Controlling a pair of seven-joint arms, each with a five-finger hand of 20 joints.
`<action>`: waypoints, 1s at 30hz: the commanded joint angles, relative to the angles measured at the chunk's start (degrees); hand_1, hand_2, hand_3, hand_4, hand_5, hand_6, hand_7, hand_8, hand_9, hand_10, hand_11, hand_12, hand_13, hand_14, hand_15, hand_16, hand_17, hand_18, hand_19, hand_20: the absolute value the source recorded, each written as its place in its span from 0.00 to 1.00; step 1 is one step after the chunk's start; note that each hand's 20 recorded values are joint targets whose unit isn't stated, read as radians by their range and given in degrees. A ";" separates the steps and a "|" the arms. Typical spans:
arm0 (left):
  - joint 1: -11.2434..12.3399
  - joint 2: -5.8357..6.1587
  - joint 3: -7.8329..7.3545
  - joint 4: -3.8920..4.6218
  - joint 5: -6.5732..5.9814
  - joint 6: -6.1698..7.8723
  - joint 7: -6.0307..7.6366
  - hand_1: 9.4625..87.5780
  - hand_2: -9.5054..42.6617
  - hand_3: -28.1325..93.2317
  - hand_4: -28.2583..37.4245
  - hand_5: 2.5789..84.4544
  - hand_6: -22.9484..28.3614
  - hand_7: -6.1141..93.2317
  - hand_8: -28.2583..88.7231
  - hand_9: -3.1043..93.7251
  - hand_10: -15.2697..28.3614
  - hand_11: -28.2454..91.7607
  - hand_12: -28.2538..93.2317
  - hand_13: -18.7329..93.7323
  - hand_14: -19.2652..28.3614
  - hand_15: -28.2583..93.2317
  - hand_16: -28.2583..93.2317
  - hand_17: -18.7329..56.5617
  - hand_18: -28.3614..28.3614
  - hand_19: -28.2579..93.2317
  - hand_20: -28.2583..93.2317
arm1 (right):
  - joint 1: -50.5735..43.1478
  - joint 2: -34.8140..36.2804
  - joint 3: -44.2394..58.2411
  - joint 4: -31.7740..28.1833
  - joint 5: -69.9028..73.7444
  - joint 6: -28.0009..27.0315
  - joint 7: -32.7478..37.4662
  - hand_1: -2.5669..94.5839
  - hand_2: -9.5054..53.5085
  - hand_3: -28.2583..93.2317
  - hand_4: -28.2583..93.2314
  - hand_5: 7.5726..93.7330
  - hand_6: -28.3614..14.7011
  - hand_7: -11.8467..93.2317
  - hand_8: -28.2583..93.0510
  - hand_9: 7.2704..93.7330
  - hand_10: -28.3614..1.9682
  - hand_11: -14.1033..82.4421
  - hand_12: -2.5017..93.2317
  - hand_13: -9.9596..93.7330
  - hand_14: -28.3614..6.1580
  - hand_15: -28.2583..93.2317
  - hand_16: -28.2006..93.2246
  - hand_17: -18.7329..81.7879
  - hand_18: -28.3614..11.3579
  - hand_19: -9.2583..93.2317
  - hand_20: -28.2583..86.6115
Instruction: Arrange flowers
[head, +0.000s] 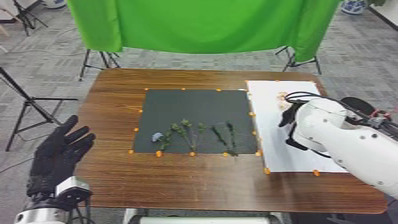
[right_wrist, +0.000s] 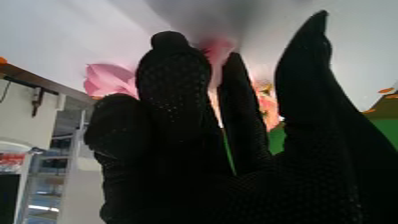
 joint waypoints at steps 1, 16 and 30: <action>-0.20 -1.52 -0.21 -0.07 1.21 -0.98 -1.33 0.27 0.32 0.77 0.11 0.42 0.64 0.17 0.17 0.37 0.80 0.48 0.31 0.36 0.95 0.70 0.12 0.14 0.92 0.63 0.29 | 0.06 0.81 -5.17 1.26 -4.31 3.75 -0.59 0.56 0.06 0.82 0.03 0.64 0.54 0.34 0.26 0.76 0.42 0.34 0.19 0.88 0.65 0.77 0.34 0.81 0.45 1.00 0.38; 0.44 -1.16 0.18 -0.11 0.99 -0.68 -0.48 0.27 0.32 0.77 0.11 0.42 0.64 0.17 0.17 0.37 0.80 0.48 0.31 0.36 0.95 0.70 0.12 0.14 0.92 0.63 0.29 | 2.00 2.42 -8.43 -0.56 -9.86 14.48 -2.54 0.68 0.00 0.83 0.02 0.81 0.61 0.38 0.29 0.97 0.62 0.23 0.35 0.96 0.79 0.72 0.37 0.84 0.50 1.00 0.39; 1.31 -0.24 -0.18 -0.43 0.40 -0.17 0.40 0.27 0.32 0.77 0.11 0.43 0.64 0.17 0.17 0.37 0.79 0.48 0.32 0.36 0.95 0.70 0.12 0.14 0.92 0.63 0.29 | 4.32 0.32 -6.05 -6.03 -10.21 14.43 -6.56 0.67 0.00 0.85 0.02 0.84 0.60 0.35 0.30 0.99 0.62 0.22 0.35 0.98 0.78 0.71 0.38 0.86 0.49 1.00 0.40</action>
